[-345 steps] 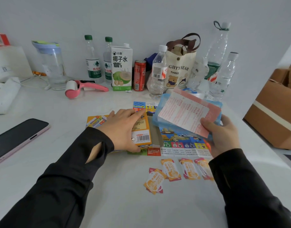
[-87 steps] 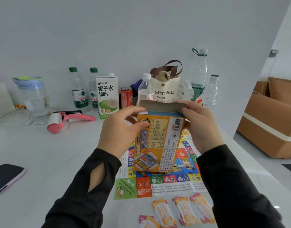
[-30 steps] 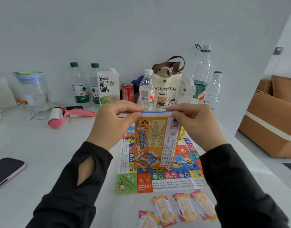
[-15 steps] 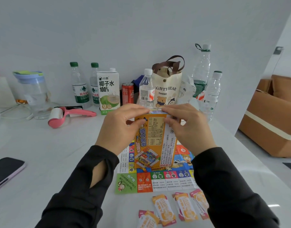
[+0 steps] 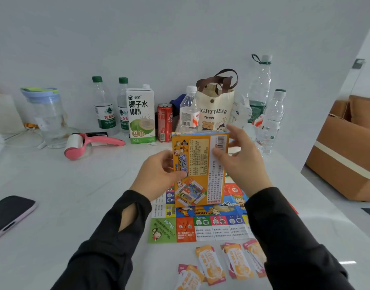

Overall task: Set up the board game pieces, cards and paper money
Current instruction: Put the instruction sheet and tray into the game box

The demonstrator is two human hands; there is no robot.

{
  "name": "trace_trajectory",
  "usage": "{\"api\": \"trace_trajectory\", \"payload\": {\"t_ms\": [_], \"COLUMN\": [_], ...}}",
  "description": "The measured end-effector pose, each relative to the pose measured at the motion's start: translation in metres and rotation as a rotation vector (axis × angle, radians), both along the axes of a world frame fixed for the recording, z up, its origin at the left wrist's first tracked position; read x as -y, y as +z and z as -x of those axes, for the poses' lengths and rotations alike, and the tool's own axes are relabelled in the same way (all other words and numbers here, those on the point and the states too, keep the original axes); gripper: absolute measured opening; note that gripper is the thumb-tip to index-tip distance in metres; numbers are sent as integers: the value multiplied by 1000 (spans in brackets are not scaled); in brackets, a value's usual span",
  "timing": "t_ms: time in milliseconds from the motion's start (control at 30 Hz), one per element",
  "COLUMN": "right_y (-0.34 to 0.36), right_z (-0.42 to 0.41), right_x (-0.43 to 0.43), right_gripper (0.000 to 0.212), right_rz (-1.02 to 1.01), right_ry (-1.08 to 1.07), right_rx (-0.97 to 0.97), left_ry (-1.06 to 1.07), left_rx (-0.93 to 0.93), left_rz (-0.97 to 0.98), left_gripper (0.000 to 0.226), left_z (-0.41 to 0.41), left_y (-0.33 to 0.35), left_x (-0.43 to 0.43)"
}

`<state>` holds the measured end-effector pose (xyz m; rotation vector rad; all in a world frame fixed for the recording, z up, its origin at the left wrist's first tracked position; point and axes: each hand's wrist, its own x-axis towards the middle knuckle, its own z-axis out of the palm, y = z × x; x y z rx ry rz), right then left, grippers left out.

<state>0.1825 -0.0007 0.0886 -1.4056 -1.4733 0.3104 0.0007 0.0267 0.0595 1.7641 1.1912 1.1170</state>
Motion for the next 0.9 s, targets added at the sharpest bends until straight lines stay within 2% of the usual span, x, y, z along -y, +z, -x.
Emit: {"api": "trace_trajectory", "payload": {"t_ms": [133, 233, 267, 300, 367, 433, 500, 567, 633, 667, 800, 900], "right_y": [8, 13, 14, 14, 12, 11, 8, 5, 1, -1, -6, -10], "right_z": [-7, -6, -5, -4, -4, -5, -4, 0, 7, 10, 15, 14], "right_x": [1, 4, 5, 5, 5, 6, 6, 7, 7, 7, 5, 3], "right_gripper": [21, 24, 23, 23, 24, 26, 26, 25, 24, 26, 41, 54], "right_rz": [-41, -63, -58, -52, -65, -95, -92, -57, -37, -37, 33, 98], "right_ry": [74, 160, 186, 208, 220, 174, 106, 82, 90, 101, 131, 116], "right_rx": [-72, -134, -141, -145, -114, 18, 165, 223, 268, 291, 334, 389], "left_ry": [47, 113, 145, 175, 175, 100, 20, 4, 19, 31, 135, 312], "left_rx": [86, 83, 86, 122, 263, 443, 652, 753, 702, 668, 646, 609], "left_rz": [-76, -163, -175, -158, 26, 281, 500, 569, 548, 542, 491, 372], "left_gripper": [28, 11, 11, 25, 59, 74, 68, 48, 21, 15, 28, 28], "left_z": [3, 5, 6, 6, 8, 13, 20, 24, 23, 22, 25, 37], "left_y": [2, 0, 0, 1, 6, 14, 21, 24, 27, 27, 23, 12], "left_x": [-6, -8, -8, -8, -7, -6, -5, -4, -1, 0, -2, -13]}}
